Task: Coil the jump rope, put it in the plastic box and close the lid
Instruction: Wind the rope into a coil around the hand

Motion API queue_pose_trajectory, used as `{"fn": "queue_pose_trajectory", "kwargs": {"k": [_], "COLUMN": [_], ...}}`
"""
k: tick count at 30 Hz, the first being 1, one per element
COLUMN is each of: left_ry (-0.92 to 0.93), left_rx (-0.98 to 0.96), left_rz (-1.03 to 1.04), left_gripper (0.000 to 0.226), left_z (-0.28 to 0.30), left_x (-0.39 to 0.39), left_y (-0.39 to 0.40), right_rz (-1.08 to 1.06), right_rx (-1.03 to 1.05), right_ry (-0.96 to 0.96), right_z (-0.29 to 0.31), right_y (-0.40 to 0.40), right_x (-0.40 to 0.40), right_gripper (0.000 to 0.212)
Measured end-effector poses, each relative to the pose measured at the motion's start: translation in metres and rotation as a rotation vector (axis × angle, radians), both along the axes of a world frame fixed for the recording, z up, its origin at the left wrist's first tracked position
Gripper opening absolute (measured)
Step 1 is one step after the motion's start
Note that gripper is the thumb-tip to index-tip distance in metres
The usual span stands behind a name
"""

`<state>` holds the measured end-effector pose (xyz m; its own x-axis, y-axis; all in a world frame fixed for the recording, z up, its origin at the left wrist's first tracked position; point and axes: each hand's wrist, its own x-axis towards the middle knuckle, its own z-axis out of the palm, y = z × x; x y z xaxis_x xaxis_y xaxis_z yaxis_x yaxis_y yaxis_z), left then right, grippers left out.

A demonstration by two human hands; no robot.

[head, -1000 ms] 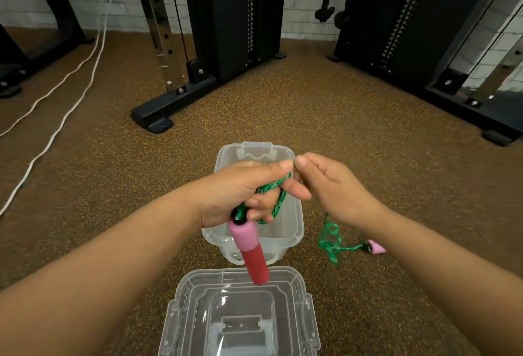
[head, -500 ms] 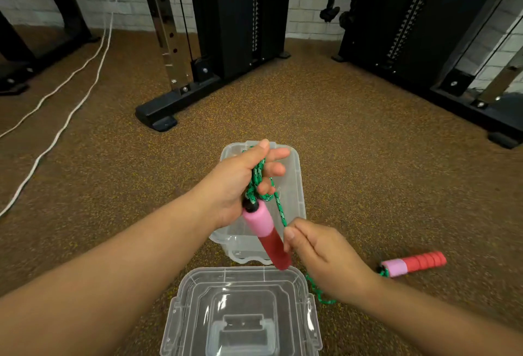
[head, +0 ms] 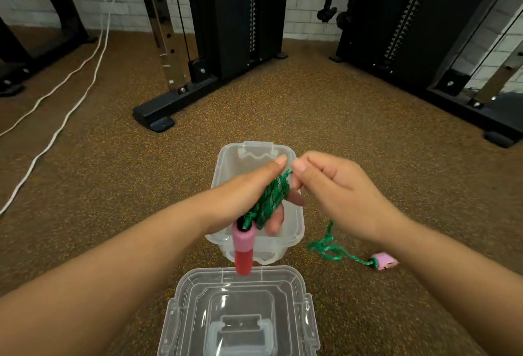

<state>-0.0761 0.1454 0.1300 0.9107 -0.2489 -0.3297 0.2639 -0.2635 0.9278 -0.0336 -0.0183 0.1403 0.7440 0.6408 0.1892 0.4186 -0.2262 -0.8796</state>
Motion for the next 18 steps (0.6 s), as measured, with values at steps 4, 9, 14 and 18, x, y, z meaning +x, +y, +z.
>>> {"fn": "queue_pose_trajectory", "kwargs": {"k": [4,9,14,18], "left_ry": [-0.008,-0.042,-0.086,-0.115], "left_rx": [-0.144,-0.236,-0.413,-0.479], "left_rz": [-0.052,0.036,0.2,0.328], "left_gripper": [0.044,0.038,0.037,0.039], "left_z": [0.006,0.007,0.011,0.012], "left_x": [0.007,0.009,0.013,0.017], "left_y": [0.008,0.01,0.017,0.02], "right_rz": [-0.073,-0.022,0.061,0.012], "right_rx": [0.004,0.104,0.263,0.184], "right_ry": [0.144,0.429,0.676,0.579], "right_z": [-0.013,-0.024,-0.035,-0.056], "right_y": [0.0,0.007,0.0,-0.004], "right_x": [0.022,0.022,0.023,0.018], "right_gripper": [0.036,0.036,0.028,0.029]}}
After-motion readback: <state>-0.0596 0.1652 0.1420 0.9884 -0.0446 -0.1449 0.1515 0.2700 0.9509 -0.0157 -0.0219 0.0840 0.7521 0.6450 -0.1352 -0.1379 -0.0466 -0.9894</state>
